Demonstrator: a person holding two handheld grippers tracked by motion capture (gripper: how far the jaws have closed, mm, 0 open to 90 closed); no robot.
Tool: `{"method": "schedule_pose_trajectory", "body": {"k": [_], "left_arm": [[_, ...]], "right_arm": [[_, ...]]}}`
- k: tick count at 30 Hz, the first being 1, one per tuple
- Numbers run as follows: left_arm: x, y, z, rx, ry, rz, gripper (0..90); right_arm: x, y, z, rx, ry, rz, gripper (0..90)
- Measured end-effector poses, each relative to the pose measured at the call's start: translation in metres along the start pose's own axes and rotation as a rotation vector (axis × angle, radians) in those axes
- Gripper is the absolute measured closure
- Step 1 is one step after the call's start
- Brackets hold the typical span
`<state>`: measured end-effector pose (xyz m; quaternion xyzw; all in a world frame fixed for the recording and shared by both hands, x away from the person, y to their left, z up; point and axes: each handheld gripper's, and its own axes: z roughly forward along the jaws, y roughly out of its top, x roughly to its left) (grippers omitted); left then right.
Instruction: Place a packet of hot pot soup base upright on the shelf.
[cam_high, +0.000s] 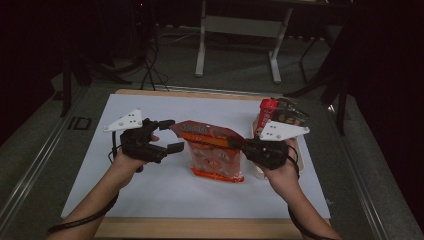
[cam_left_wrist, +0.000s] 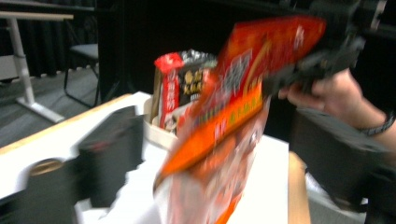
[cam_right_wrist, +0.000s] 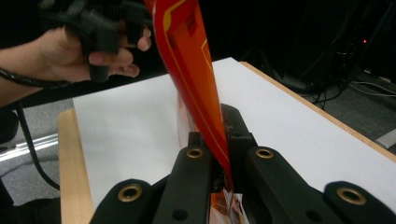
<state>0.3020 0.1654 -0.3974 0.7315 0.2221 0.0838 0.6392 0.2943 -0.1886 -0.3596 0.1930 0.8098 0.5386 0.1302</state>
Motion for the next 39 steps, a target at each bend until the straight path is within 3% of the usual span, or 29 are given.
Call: {"method": "schedule_pose_trajectory", "body": {"k": [4, 7, 12, 16, 23, 30, 32, 39], "left_arm": [[-0.003, -0.008, 0.002, 0.028, 0.012, 0.006, 1.7], [-0.004, -0.014, 0.002, 0.028, 0.011, -0.008, 1.7], [-0.009, -0.037, 0.004, 0.055, 0.004, -0.043, 1.7], [-0.013, -0.052, 0.005, 0.106, 0.025, -0.032, 1.7], [-0.014, -0.075, -0.001, 0.111, 0.046, -0.053, 1.7], [-0.013, -0.095, -0.009, 0.145, 0.062, -0.074, 1.7], [-0.013, -0.099, -0.011, 0.145, 0.067, -0.096, 1.7], [-0.009, -0.111, -0.014, 0.143, 0.092, -0.119, 1.6]], "right_arm": [[-0.003, 0.007, -0.006, -0.017, -0.009, 0.008, 90.0], [-0.005, 0.012, -0.011, -0.034, -0.014, 0.008, 90.0], [-0.013, 0.026, -0.026, -0.074, -0.040, 0.012, 90.0], [-0.021, 0.034, -0.039, -0.097, -0.072, 0.014, 90.0], [-0.040, 0.044, -0.064, -0.114, -0.136, 0.030, 90.0], [-0.057, 0.040, -0.090, -0.130, -0.220, 0.052, 90.0], [-0.063, 0.037, -0.098, -0.131, -0.250, 0.058, 90.0], [-0.082, 0.020, -0.117, -0.124, -0.291, 0.110, 90.0]]}}
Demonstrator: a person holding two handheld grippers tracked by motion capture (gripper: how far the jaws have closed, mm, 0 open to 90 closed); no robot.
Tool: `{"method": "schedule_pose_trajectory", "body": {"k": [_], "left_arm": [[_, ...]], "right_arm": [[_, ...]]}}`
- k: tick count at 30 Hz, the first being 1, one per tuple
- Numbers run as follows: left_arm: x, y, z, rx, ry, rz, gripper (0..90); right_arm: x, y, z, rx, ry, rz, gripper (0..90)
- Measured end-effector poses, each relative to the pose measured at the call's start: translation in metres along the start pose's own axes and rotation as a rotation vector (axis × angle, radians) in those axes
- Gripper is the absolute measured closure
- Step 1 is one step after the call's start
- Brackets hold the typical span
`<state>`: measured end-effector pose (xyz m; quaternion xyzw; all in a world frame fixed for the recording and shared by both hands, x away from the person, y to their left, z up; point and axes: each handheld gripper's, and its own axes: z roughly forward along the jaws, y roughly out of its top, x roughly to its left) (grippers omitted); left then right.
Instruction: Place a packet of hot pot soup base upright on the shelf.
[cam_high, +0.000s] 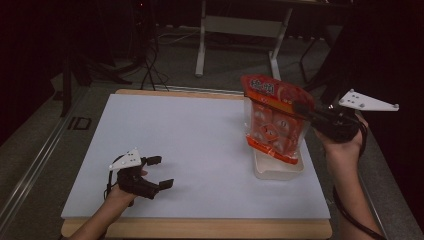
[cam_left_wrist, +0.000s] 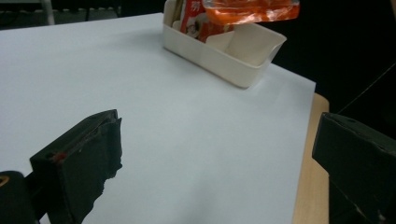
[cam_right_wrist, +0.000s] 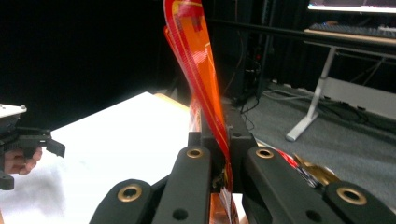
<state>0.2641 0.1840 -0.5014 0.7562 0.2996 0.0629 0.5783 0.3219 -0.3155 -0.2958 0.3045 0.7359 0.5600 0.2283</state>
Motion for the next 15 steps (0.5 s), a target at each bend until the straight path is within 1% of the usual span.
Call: {"method": "schedule_pose_trajectory", "body": {"k": [2, 4, 5, 7, 9, 10, 11, 13, 15], "left_arm": [[0.000, -0.001, 0.001, 0.005, 0.005, 0.000, 1.6], [0.001, -0.002, 0.001, 0.002, 0.005, 0.003, 1.6], [0.001, -0.002, 0.002, 0.004, 0.007, 0.000, 1.6], [0.002, -0.003, 0.001, -0.004, 0.010, -0.001, 1.6], [0.004, -0.003, 0.001, -0.001, 0.013, -0.009, 1.6], [0.004, -0.003, 0.001, -0.001, 0.013, -0.009, 1.6], [0.004, -0.004, 0.001, -0.008, 0.017, -0.008, 1.6], [0.006, -0.005, 0.001, -0.002, 0.023, -0.010, 1.6], [0.007, -0.006, 0.001, -0.007, 0.025, -0.015, 1.6]], "right_arm": [[-0.005, -0.004, -0.003, 0.003, -0.011, 0.015, 90.0], [-0.010, -0.009, -0.005, 0.011, -0.022, 0.019, 90.0], [-0.012, -0.012, -0.006, 0.015, -0.022, 0.034, 90.0], [-0.017, -0.018, -0.005, 0.030, -0.029, 0.045, 90.0], [-0.020, -0.025, -0.003, 0.045, -0.027, 0.059, 90.0], [-0.020, -0.025, -0.003, 0.045, -0.027, 0.059, 90.0], [-0.022, -0.028, -0.002, 0.052, -0.031, 0.060, 90.0], [-0.024, -0.037, 0.003, 0.067, -0.029, 0.076, 90.0], [-0.026, -0.043, 0.006, 0.062, -0.012, 0.090, 90.0]]}}
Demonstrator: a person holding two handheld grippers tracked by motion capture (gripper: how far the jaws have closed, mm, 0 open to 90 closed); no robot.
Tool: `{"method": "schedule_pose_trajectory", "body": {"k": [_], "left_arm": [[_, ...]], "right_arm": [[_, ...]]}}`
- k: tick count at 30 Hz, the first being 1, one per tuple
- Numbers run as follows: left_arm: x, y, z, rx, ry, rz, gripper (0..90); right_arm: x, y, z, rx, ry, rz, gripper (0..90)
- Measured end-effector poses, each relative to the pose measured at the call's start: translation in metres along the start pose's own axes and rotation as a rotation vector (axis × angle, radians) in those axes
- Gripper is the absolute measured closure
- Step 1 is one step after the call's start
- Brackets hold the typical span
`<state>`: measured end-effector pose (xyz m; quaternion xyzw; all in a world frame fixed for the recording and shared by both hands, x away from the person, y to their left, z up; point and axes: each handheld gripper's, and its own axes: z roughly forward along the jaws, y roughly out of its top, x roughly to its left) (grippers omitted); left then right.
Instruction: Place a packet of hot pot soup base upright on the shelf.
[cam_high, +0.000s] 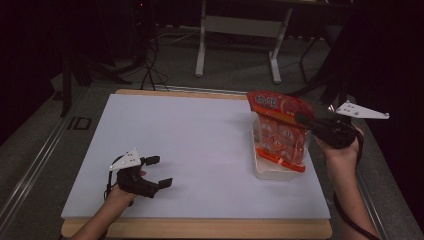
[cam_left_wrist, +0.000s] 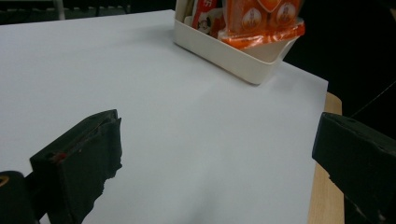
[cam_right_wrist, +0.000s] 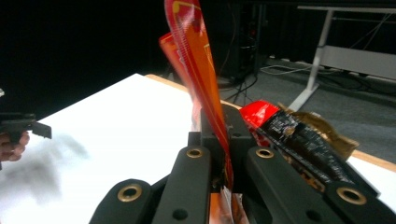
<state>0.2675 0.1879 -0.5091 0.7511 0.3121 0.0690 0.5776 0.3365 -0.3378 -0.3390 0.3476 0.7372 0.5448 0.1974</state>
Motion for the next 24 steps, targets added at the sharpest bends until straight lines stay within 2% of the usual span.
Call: {"method": "schedule_pose_trajectory", "body": {"k": [4, 12, 21, 24], "left_arm": [[0.002, -0.002, 0.000, 0.000, 0.006, -0.008, 1.6], [0.003, -0.004, 0.003, 0.014, 0.006, -0.003, 1.6], [0.004, -0.006, 0.004, 0.015, 0.007, -0.005, 1.6], [0.004, -0.006, 0.004, 0.014, 0.008, -0.011, 1.6]], "right_arm": [[-0.003, -0.007, 0.006, 0.007, -0.002, 0.015, 90.0], [-0.014, -0.028, 0.013, 0.016, 0.006, 0.083, 90.0], [-0.020, -0.042, 0.012, -0.005, 0.015, 0.132, 90.0], [-0.023, -0.047, 0.009, -0.003, -0.003, 0.135, 90.0]]}}
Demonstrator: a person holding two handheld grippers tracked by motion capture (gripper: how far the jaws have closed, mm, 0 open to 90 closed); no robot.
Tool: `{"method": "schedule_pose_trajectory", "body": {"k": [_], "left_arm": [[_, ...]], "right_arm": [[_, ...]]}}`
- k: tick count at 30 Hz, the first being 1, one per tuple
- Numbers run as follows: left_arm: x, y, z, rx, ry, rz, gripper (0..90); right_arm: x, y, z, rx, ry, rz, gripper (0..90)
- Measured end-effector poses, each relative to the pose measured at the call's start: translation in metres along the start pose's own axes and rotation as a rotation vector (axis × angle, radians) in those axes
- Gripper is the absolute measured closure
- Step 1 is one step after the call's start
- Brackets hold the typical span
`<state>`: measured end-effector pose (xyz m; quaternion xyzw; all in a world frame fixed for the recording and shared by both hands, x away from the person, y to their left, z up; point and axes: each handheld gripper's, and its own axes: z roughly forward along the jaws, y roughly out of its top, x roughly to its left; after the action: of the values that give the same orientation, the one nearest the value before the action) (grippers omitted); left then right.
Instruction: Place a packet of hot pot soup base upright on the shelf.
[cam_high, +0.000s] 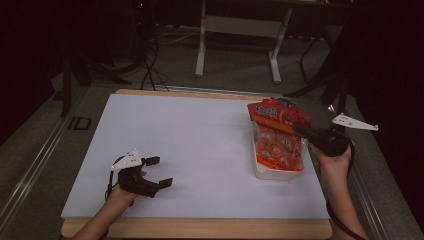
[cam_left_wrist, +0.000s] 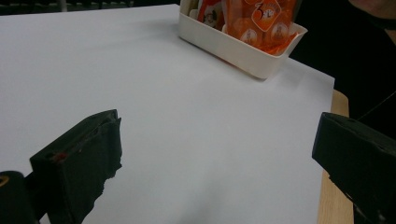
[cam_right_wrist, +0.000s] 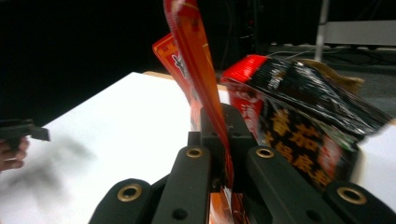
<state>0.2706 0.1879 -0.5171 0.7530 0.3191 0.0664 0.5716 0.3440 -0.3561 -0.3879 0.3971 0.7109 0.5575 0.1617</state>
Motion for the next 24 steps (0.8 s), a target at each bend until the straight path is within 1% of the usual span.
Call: {"method": "schedule_pose_trajectory", "body": {"k": [1, 3, 4, 6, 8, 9, 14, 17, 19, 21, 24], "left_arm": [[0.000, 0.000, 0.000, 0.000, 0.000, 0.000, 1.6], [0.000, -0.001, 0.000, 0.002, -0.001, -0.001, 1.6], [0.000, -0.001, 0.001, 0.003, -0.001, 0.000, 1.6], [0.000, -0.001, 0.001, 0.005, 0.000, -0.001, 1.6], [0.000, -0.001, 0.001, 0.005, -0.001, -0.002, 1.6], [0.001, -0.002, 0.001, 0.004, -0.004, -0.005, 1.6], [-0.001, -0.002, 0.003, 0.011, -0.004, 0.004, 1.6], [-0.001, -0.002, 0.003, 0.013, -0.009, 0.001, 1.6], [0.000, -0.002, 0.003, 0.009, -0.009, -0.002, 1.6], [0.000, -0.002, 0.002, 0.005, -0.006, -0.004, 1.6], [0.001, -0.002, 0.001, 0.002, -0.004, -0.005, 1.6]], "right_arm": [[0.000, 0.000, 0.000, 0.000, 0.000, 0.000, 90.0], [-0.003, -0.007, -0.001, 0.025, -0.035, -0.002, 90.0], [-0.006, -0.012, 0.000, 0.034, -0.039, -0.002, 90.0], [-0.011, -0.018, -0.003, 0.011, -0.012, 0.033, 90.0], [-0.012, -0.021, -0.006, 0.001, -0.020, 0.036, 90.0], [-0.013, -0.022, -0.006, -0.002, -0.010, 0.044, 90.0], [-0.010, -0.020, -0.005, 0.009, -0.021, 0.030, 89.3], [-0.009, -0.019, -0.005, 0.016, -0.024, 0.028, 87.5], [-0.007, -0.016, -0.006, 0.022, -0.038, 0.030, 79.6], [-0.005, -0.012, -0.007, 0.018, -0.039, 0.036, 69.0], [0.002, -0.002, -0.009, -0.002, -0.055, 0.009, 60.1]]}}
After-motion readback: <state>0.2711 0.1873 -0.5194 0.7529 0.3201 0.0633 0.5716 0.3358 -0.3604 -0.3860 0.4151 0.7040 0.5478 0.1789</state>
